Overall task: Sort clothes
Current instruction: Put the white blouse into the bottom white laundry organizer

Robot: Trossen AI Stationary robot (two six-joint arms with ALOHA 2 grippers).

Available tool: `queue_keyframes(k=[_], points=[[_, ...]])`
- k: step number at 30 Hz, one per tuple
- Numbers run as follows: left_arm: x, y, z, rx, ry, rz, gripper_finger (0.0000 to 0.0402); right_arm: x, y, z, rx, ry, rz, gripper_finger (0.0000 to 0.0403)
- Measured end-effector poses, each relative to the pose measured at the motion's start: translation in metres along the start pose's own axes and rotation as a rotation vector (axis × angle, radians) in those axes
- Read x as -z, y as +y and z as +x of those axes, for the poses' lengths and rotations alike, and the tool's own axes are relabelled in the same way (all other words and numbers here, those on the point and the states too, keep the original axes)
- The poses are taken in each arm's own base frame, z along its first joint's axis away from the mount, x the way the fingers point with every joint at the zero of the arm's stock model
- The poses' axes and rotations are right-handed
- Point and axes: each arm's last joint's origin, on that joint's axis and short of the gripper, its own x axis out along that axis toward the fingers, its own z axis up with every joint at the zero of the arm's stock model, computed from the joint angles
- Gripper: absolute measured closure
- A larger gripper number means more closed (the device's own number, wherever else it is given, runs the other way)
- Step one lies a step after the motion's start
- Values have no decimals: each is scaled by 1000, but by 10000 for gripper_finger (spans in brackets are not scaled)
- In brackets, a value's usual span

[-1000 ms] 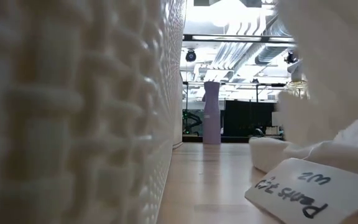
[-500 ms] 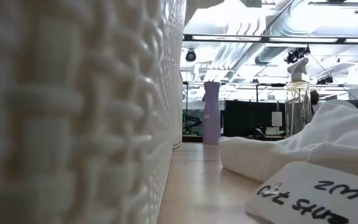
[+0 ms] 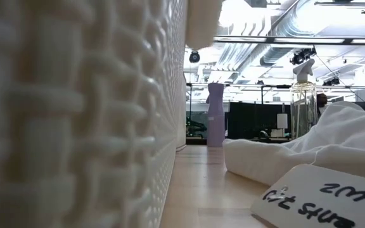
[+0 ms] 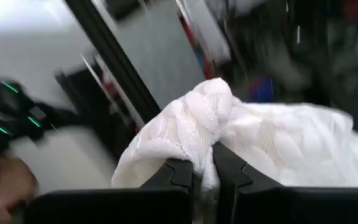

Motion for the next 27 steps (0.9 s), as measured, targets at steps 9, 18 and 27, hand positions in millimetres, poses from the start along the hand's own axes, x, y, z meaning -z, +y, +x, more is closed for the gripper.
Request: queue_keyframes(k=[9,18,27], points=[[6,1,11,-13,33,-26,154,149,-87,31,238,737,204,388],[14,2,25,-21,74,-23,154,212,-103,25,268,1063,417,388],[19,2,33,-29,94,-15,154,181,-98,14,292,1041,217,262]])
